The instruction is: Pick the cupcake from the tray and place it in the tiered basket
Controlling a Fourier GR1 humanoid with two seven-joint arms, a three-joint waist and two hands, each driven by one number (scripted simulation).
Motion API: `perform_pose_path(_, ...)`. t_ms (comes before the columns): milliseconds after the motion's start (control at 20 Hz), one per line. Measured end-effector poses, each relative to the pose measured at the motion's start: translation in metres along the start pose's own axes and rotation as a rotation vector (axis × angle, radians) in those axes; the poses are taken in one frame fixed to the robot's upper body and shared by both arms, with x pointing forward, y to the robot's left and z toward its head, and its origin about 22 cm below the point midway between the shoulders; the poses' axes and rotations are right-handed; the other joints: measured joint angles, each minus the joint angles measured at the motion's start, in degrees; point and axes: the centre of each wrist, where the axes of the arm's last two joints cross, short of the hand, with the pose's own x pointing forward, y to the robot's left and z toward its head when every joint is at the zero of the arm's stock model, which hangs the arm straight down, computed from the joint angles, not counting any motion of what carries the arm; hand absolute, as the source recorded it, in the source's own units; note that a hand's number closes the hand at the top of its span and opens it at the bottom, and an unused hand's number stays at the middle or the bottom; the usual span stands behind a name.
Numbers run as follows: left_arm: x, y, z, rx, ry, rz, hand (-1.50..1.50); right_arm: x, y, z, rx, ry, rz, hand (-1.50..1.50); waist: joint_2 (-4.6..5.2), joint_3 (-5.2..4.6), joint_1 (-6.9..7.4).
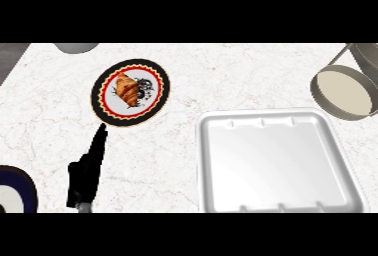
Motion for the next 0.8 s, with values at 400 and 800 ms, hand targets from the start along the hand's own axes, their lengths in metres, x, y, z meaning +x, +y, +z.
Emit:
perform_pose_path(400, 0.0, 0.003, -0.001, 0.007, 0.01, 0.001, 0.0, -0.008, 0.007, -0.002, -0.027, -0.038, -0.311, -1.5, 0.1, 0.24, -0.21)
perform_pose_path(800, -0.002, 0.006, 0.004, 0.032, 0.028, 0.005, 0.0, -0.018, -0.048, -0.02, -0.339, -0.005, -0.414, -1.5, -0.23, 0.41, -1.75)
